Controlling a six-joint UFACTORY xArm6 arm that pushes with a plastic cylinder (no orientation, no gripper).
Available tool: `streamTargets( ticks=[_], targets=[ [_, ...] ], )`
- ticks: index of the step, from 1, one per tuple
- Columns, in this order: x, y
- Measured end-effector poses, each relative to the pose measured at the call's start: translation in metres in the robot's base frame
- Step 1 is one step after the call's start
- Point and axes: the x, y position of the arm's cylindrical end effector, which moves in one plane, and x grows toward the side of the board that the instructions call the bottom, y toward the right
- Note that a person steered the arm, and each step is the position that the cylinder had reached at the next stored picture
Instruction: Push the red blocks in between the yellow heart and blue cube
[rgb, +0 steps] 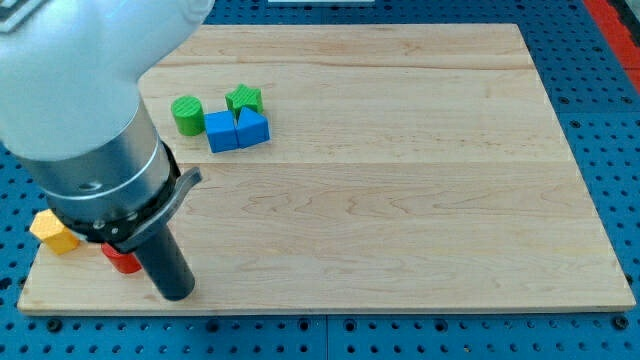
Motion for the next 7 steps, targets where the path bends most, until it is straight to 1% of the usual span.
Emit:
streamTargets(
  ticks=[2, 3, 4, 5, 6, 7],
  targets=[
    [-0.029, -0.004],
    [0.007, -0.002],
    [0.006, -0.030],
    [-0.012, -0.035],
    [-0.059, -0.048],
    [-0.055, -0.050]
  ],
)
